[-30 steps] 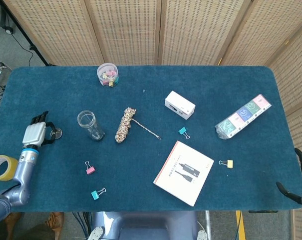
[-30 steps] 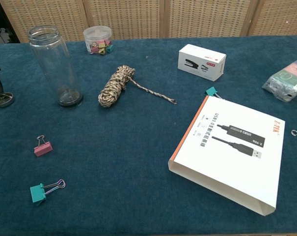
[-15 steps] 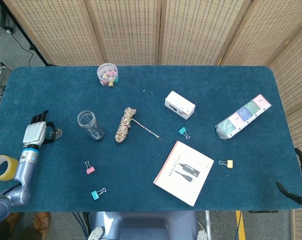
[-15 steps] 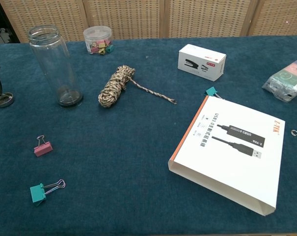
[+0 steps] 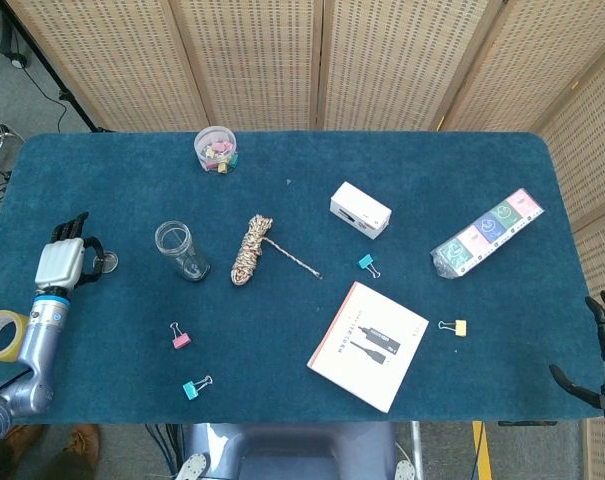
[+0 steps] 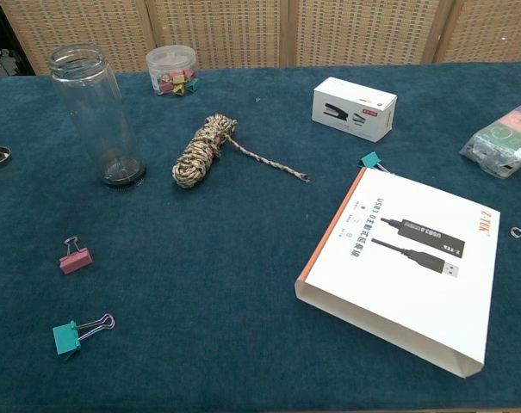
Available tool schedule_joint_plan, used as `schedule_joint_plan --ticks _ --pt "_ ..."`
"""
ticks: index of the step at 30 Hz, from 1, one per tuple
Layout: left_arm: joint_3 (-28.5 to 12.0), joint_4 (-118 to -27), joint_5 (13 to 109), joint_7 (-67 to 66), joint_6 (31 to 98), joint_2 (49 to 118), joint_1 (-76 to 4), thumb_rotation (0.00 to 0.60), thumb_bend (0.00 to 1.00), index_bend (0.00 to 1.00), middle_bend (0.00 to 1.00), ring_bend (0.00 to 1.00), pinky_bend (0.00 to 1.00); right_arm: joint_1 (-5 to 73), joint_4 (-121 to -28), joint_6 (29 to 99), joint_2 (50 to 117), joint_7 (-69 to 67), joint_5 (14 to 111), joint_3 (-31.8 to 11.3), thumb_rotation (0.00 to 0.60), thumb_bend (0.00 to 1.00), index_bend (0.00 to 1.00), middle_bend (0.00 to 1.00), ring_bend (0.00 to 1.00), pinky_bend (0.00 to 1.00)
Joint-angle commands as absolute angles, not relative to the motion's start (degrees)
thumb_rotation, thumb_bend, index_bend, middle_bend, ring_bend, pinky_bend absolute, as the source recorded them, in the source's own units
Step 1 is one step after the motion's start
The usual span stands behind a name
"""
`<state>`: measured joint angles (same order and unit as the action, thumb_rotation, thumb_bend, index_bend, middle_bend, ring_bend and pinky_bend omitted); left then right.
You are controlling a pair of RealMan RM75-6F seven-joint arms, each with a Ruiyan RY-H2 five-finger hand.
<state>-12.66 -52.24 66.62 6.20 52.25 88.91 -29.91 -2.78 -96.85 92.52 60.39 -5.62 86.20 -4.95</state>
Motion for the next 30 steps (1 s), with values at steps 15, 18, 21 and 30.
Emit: schedule_joint_plan --ticks 15,18,21,30 --pt "-16.3 -77.9 74.7 4.7 63.9 73.3 -30.0 0.600 0.49 0.66 0.00 0.00 0.00 -2.8 -97.1 92.5 60.4 -5.8 86.3 -4.8 0.600 0.21 0.00 0.00 0.00 0.00" --pt "-17.0 -81.5 75.9 4.9 63.9 71.3 -31.1 0.600 0.49 0.67 0.00 0.00 0.00 -2.9 -97.1 92.7 60.3 -5.9 86.3 -4.9 0.600 0.21 0.00 0.00 0.00 0.00" --pt "-17.7 -84.9 75.4 4.2 63.4 70.1 -32.1 0.600 0.49 0.67 0.00 0.00 0.00 -2.8 -97.1 92.5 60.4 -5.8 86.0 -5.0 0.600 0.21 0.00 0.00 0.00 0.00" --pt "-19.3 -91.7 71.5 -1.4 61.9 68.6 -34.8 0.600 0.49 0.67 0.00 0.00 0.00 -2.7 -96.9 92.4 60.2 -6.6 85.9 -5.1 0.600 0.21 0.00 0.00 0.00 0.00"
